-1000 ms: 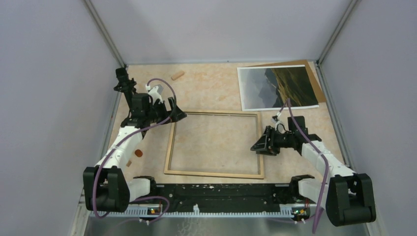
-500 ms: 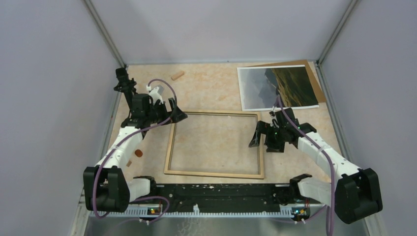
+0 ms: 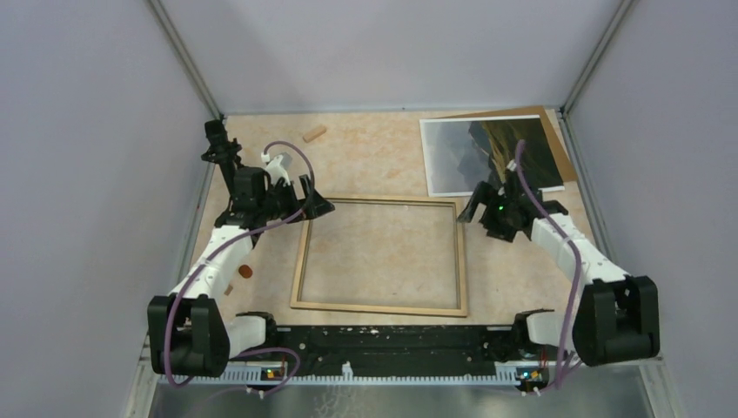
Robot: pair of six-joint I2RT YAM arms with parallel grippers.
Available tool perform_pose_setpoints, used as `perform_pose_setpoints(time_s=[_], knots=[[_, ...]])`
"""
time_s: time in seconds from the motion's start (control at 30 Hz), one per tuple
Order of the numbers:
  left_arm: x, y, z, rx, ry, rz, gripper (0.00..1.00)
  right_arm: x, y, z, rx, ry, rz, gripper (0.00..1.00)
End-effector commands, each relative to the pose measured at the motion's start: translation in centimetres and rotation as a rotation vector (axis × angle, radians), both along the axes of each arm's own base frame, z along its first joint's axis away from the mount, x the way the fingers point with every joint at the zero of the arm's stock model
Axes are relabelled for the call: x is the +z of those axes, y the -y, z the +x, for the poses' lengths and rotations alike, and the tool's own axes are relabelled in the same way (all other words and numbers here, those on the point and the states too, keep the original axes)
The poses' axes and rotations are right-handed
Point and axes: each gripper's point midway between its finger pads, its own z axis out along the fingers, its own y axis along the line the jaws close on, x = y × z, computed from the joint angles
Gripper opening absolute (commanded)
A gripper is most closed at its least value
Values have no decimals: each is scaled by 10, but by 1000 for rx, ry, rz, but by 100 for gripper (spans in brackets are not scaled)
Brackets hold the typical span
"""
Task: Put the photo into the frame
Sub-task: Place the photo frame item in the photo frame, then pick up the photo from the corner of the board.
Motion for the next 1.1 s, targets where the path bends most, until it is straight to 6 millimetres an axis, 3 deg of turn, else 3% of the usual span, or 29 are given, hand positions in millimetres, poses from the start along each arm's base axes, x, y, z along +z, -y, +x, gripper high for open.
perform_pose_setpoints(time_s=[0.0, 0.13, 0.2, 0.37, 0.47, 0.77, 1.07], knots=[[13, 4, -1, -25, 69, -25, 98, 31, 38, 81, -148, 184, 180, 95], [14, 10, -6, -53, 65, -50, 98, 31, 95, 125, -309, 253, 232, 95], [14, 13, -8, -62, 64, -58, 98, 27, 122, 138, -393, 258, 240, 95], [17, 24, -14, -110, 65, -84, 98, 21, 191, 156, -584, 344, 267, 93], [16, 30, -17, -136, 60, -87, 98, 13, 222, 160, -656, 354, 248, 93], [5, 54, -28, -228, 13, -54, 98, -6, 271, 175, -747, 381, 266, 89], [2, 56, -26, -239, -8, -57, 98, -16, 275, 200, -747, 463, 396, 75]])
